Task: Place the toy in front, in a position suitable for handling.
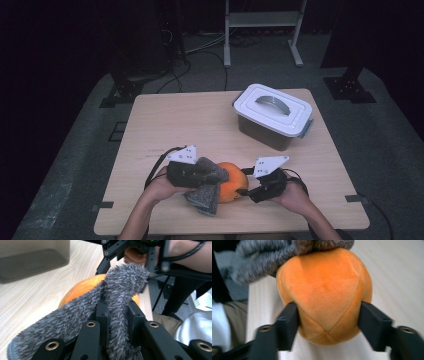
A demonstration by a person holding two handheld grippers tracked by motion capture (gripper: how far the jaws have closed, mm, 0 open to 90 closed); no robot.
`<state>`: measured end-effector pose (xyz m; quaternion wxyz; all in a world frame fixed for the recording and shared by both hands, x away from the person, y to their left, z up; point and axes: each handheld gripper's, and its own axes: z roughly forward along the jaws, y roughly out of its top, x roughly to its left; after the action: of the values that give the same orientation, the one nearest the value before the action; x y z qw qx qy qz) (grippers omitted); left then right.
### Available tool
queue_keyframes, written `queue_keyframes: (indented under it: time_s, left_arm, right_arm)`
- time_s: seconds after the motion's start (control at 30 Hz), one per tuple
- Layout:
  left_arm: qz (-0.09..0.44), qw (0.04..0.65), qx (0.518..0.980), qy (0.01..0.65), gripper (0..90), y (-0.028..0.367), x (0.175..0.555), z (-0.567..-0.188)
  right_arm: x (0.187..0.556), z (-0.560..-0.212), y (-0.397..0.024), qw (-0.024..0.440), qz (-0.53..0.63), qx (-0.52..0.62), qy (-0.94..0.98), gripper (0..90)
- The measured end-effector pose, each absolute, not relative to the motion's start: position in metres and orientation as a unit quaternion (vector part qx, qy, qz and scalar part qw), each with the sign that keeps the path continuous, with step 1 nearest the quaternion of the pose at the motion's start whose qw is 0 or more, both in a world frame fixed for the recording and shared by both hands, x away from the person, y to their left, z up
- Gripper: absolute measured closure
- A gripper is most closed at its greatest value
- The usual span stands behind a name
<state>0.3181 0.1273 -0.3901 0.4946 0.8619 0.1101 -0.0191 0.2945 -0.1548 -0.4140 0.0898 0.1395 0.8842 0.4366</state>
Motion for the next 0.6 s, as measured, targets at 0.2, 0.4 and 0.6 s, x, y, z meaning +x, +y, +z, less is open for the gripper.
queue_keyframes:
  time_s: [0.2, 0.4, 0.6]
  left_arm:
    - [-0.020, 0.491, 0.864, 0.105, 75.1, 0.122, 0.316, -0.389]
    - [-0.044, 0.481, 0.872, 0.081, 75.1, 0.107, 0.310, -0.394]
    - [-0.017, 0.476, 0.875, 0.091, 75.2, 0.114, 0.314, -0.388]
  right_arm:
    - [0.295, -0.414, -0.152, 0.029, 0.455, 0.200, 0.867, 17.9]
    - [0.297, -0.420, -0.148, 0.039, 0.442, 0.196, 0.875, 25.4]
    - [0.294, -0.422, -0.152, 0.057, 0.441, 0.158, 0.882, 36.7]
